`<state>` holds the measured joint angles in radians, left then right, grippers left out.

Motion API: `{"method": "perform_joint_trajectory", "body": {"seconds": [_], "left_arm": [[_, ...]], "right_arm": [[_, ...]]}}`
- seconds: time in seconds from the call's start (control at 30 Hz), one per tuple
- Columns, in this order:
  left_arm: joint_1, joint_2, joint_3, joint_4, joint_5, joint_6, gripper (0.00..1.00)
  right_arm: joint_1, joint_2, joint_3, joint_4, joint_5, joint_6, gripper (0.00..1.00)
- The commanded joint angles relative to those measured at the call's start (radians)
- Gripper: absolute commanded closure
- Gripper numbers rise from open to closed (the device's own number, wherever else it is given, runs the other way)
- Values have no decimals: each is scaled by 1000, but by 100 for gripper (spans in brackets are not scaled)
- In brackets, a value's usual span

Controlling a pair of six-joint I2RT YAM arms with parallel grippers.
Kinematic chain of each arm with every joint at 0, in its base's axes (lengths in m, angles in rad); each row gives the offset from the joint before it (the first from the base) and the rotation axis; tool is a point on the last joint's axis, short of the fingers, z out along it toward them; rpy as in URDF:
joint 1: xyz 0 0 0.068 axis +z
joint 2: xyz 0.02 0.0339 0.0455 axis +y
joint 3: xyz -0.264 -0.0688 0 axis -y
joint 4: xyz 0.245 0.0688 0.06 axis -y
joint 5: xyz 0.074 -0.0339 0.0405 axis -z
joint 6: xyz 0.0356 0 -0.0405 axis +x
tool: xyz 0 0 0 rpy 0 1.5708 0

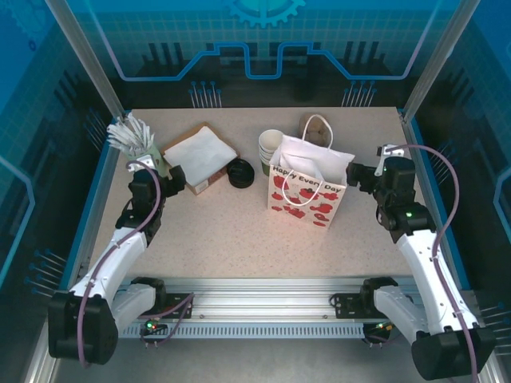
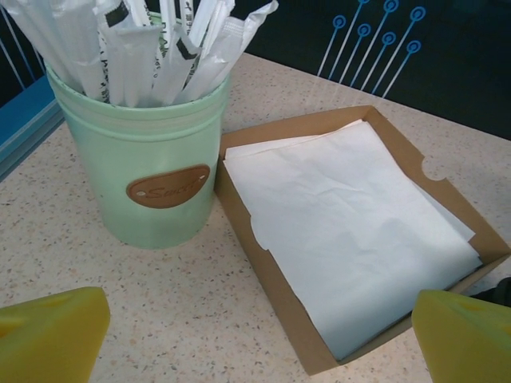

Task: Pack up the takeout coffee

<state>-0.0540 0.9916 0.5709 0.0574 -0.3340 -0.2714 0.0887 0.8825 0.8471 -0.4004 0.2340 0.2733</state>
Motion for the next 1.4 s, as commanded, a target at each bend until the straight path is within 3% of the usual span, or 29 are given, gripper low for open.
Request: {"method": "perform_joint_trajectory", "body": {"seconds": [0.0, 0.2, 0.4, 0.53, 0.7, 0.8, 1.03, 1.13, 1.27, 1.37], "left_arm": [[8, -28, 4, 11, 33, -26, 1], [8, -58, -10, -13, 17, -29, 1], [8, -85, -58, 51, 15, -32, 1], [12, -51, -93, 137, 12, 0, 1], [27, 97, -100, 245, 42, 81, 1], [32, 207, -103, 325, 51, 139, 1], [39, 438, -163, 703, 120, 229, 1], [41, 522, -140, 748, 154, 248, 1], [43, 513, -145, 737, 169, 242, 1], [45, 566, -201, 896, 215, 267, 1]], "right_arm": [[34, -27, -25, -37, -56, 27, 4], [37, -98, 24, -139, -12, -6, 2], [18, -117, 82, -208, 233, -39, 0], [-38, -118, -26, -69, 395, -54, 0], [-95, -43, -238, 240, 395, -48, 0], [-96, 63, -374, 509, 312, -68, 0], [-67, 332, -495, 944, 205, -95, 0], [-40, 392, -485, 1032, 190, -129, 0], [-32, 493, -487, 1158, 139, -135, 0], [-18, 518, -466, 1150, 129, -161, 0]]}}
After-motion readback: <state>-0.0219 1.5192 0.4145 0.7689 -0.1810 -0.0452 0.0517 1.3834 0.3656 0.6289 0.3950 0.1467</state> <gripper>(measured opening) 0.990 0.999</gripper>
